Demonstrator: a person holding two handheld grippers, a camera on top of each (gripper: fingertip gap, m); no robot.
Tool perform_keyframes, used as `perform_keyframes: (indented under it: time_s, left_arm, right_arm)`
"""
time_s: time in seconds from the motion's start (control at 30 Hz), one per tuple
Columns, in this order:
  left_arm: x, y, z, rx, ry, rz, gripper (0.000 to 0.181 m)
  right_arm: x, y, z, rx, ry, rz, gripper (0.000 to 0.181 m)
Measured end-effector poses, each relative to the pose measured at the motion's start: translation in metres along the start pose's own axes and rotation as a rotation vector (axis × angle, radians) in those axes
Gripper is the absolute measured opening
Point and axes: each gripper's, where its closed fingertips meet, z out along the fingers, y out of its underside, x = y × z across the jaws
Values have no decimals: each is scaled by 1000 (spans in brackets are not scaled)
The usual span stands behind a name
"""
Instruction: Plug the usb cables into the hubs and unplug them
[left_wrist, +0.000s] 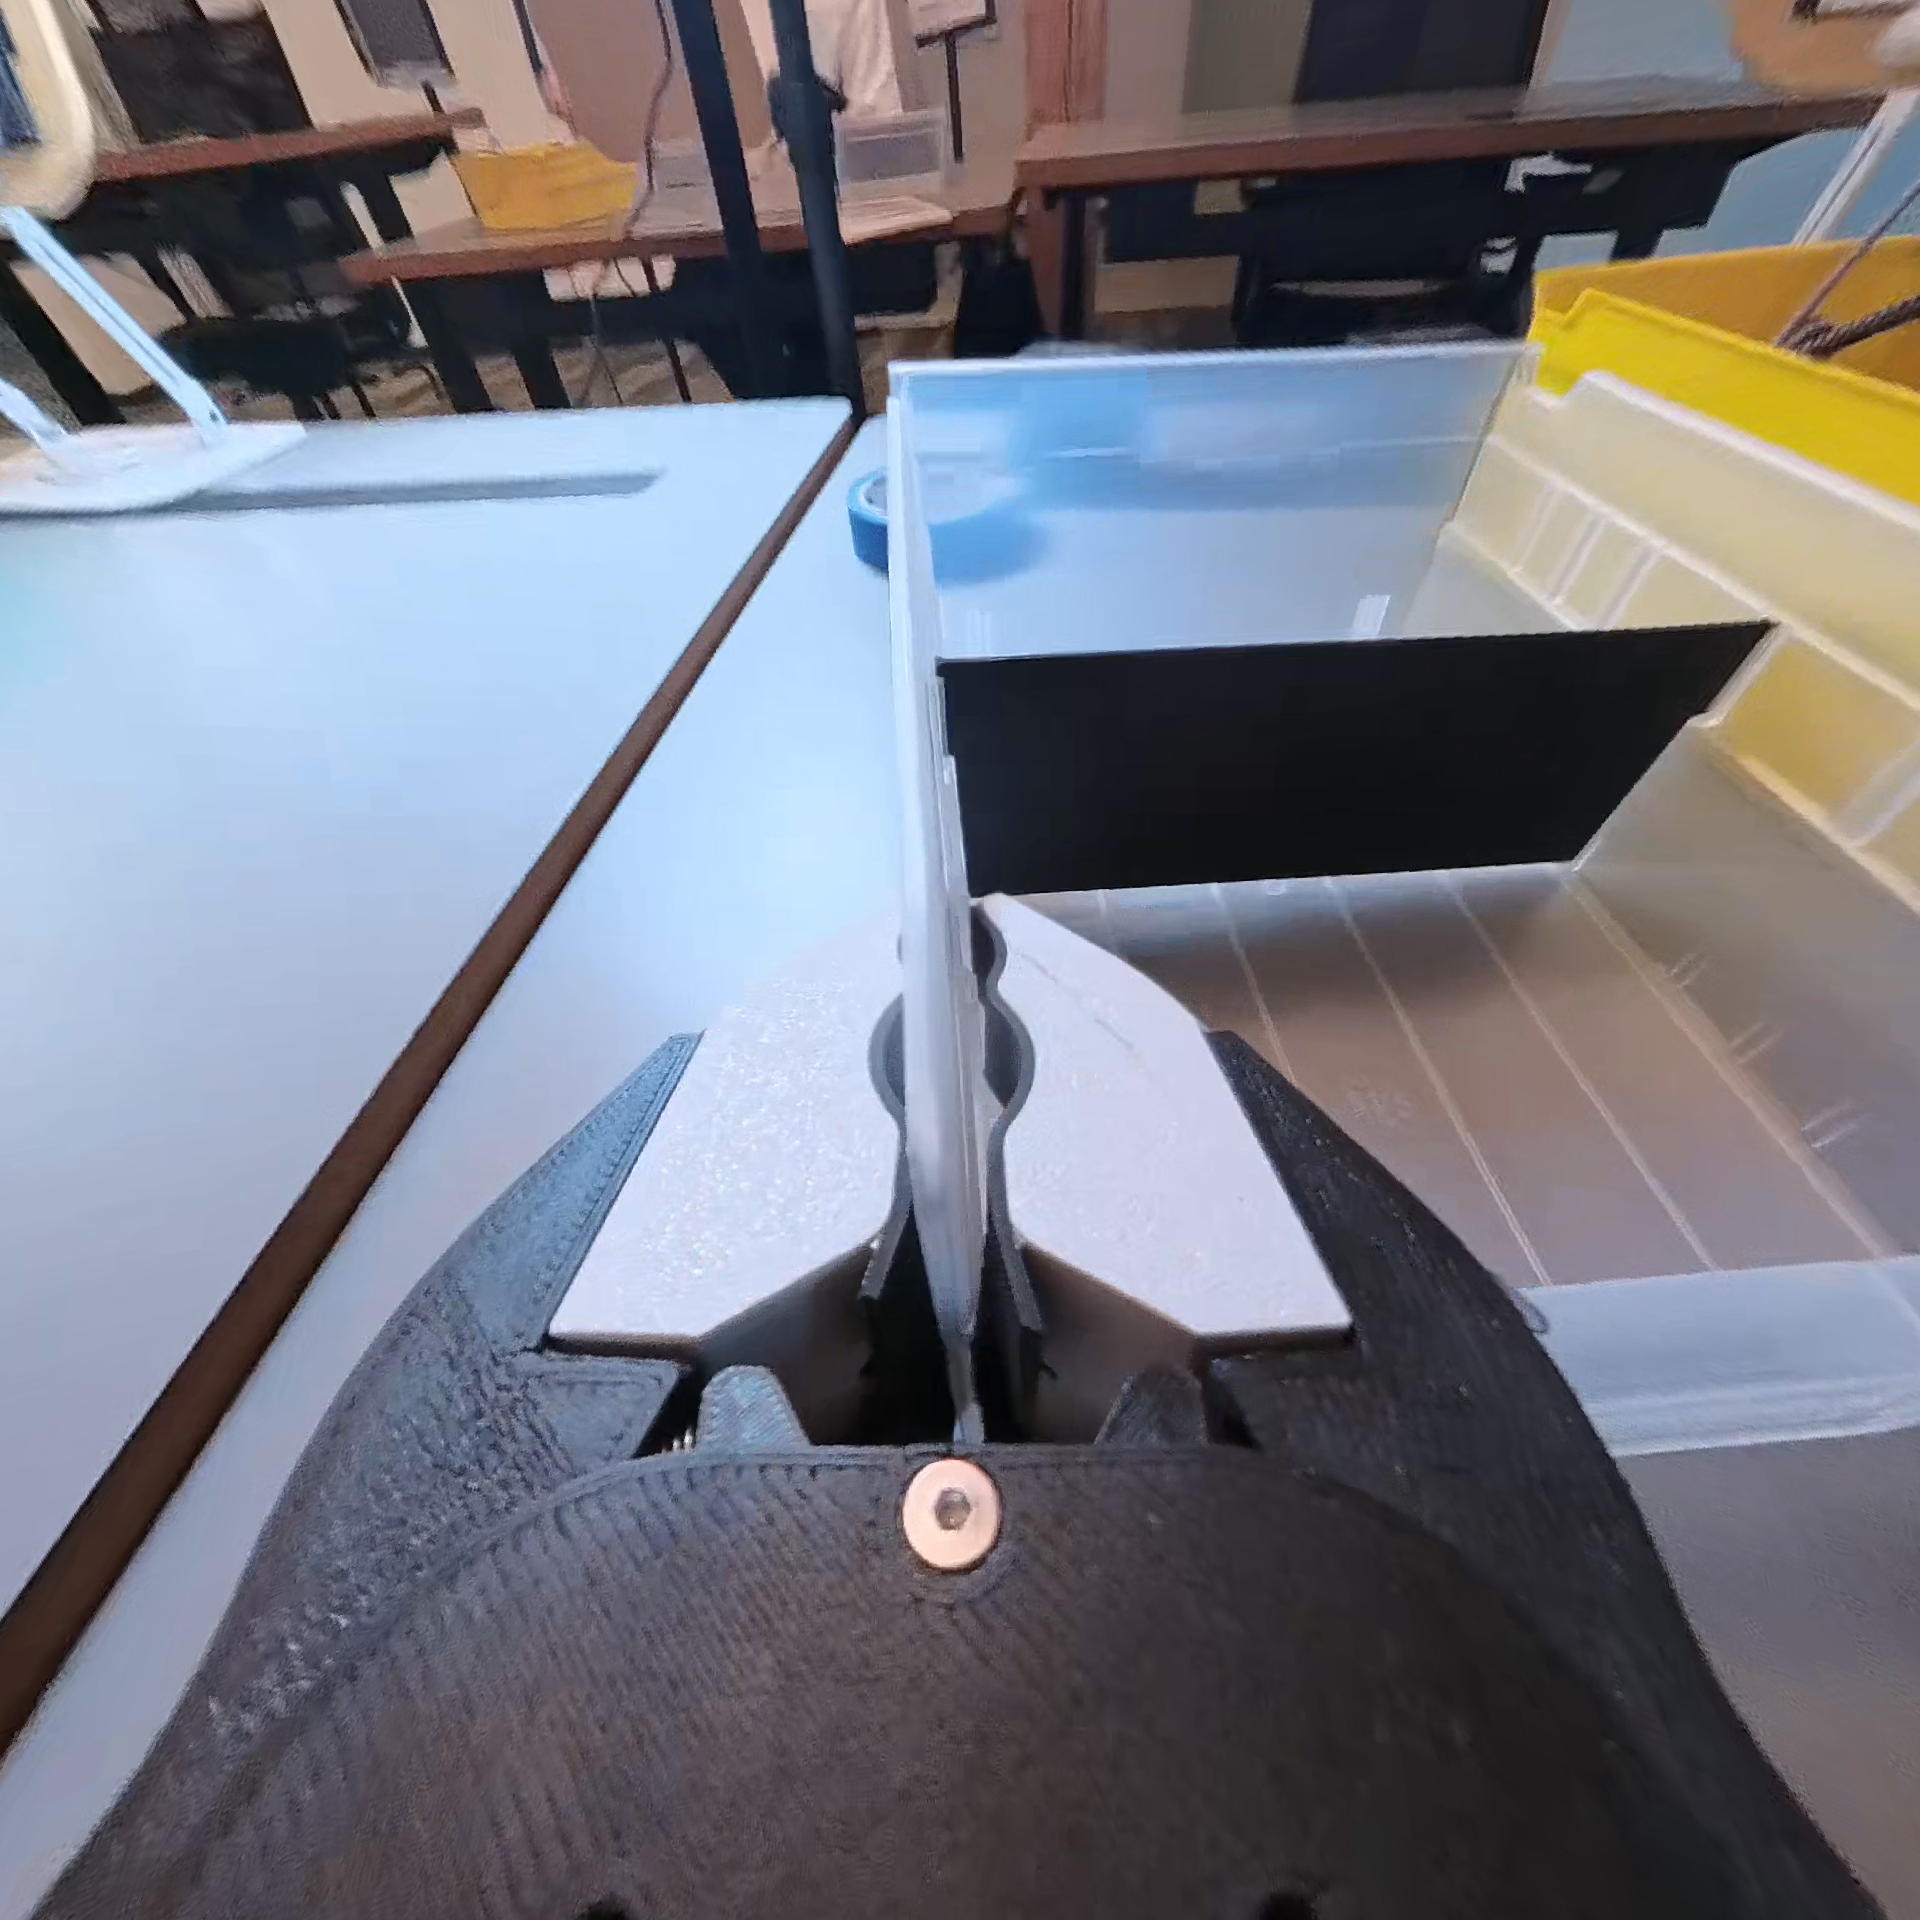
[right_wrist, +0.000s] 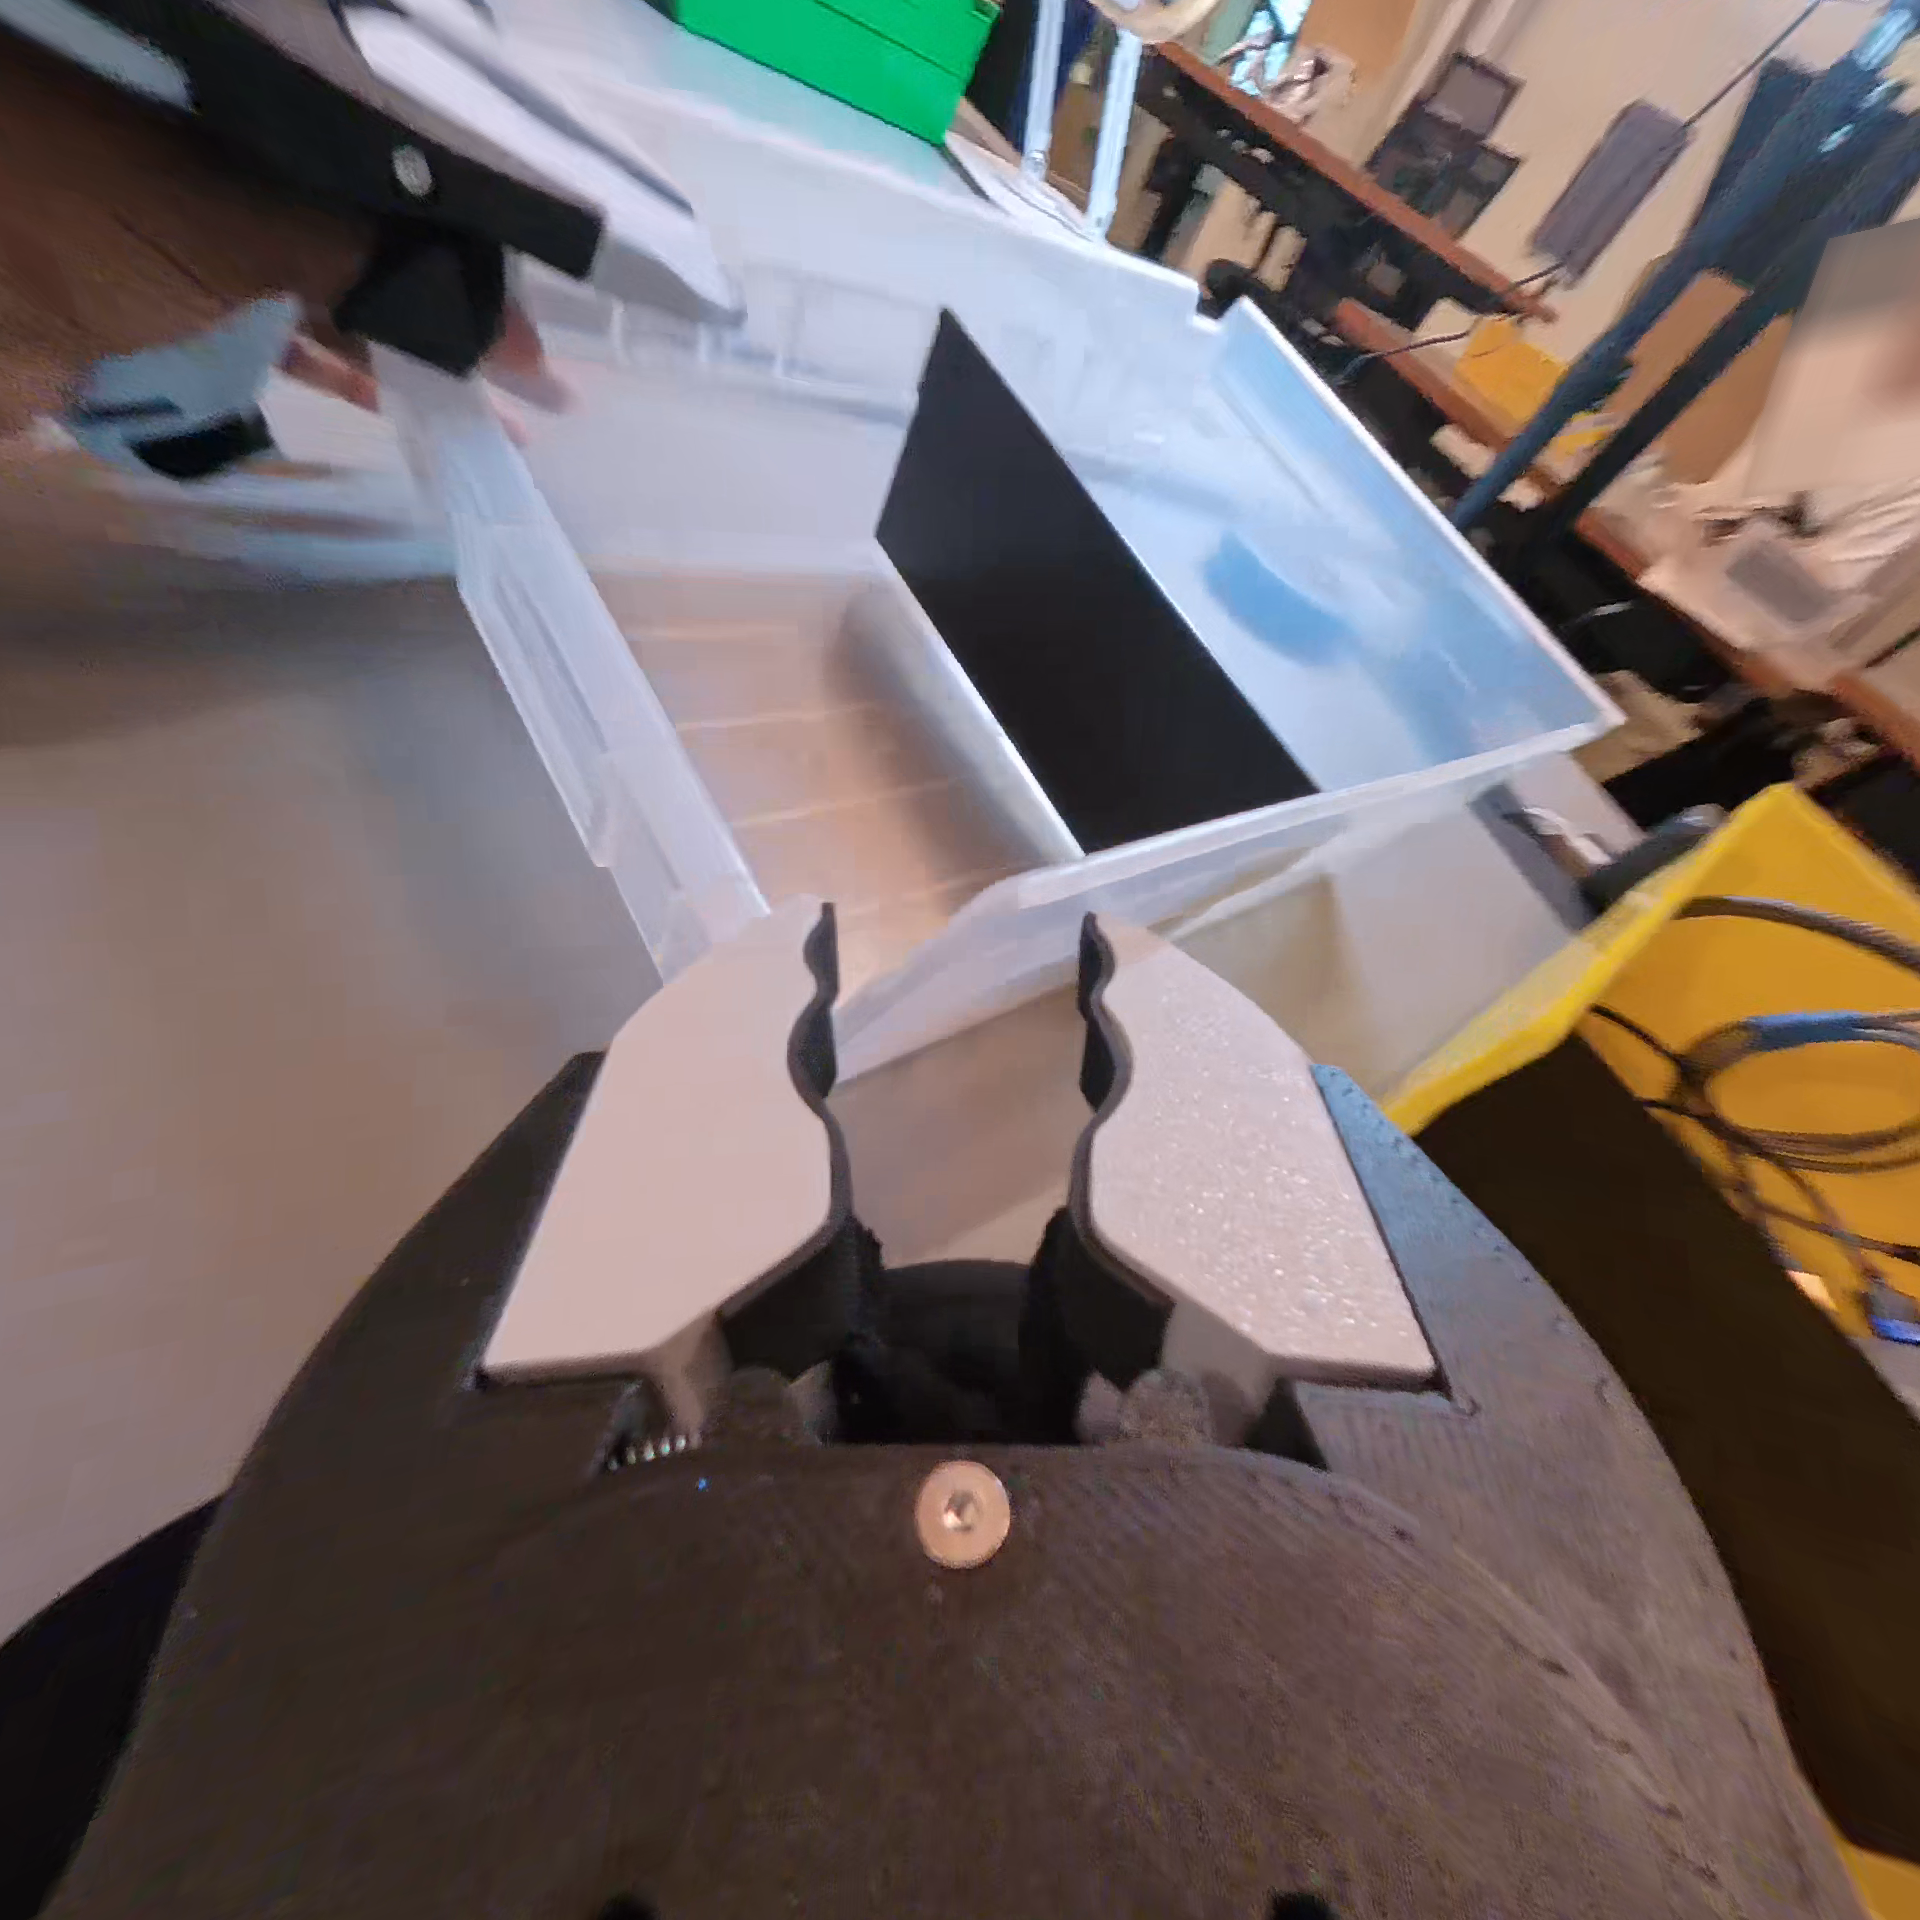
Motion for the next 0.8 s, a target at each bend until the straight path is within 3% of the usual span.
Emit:
perform_keyframes:
  time_s: [0.1, 0.2, 0.33, 0.43, 0.6, 0.8]
  left_arm:
    - [6, -25, -9, 84, -64, 86, 5]
    - [21, -70, -32, 287, -87, 119, 5]
    - [58, -129, -75, 652, -94, 89, 6]
    - [100, -157, -99, 836, -33, 8, 6]
    - [192, -174, -107, 920, 112, -94, 5]
    - [334, -197, -85, 865, 422, -139, 10]
  right_arm:
    - [12, -4, -9, 41, 105, -85, 38]
    - [30, -24, -33, 177, 223, -173, 38]
    - [63, -55, -90, 342, 446, -321, 33]
    - [86, -64, -145, 419, 578, -348, 28]
    - [119, -45, -241, 397, 752, -375, 23]
    - [169, 10, -349, 200, 950, -337, 23]
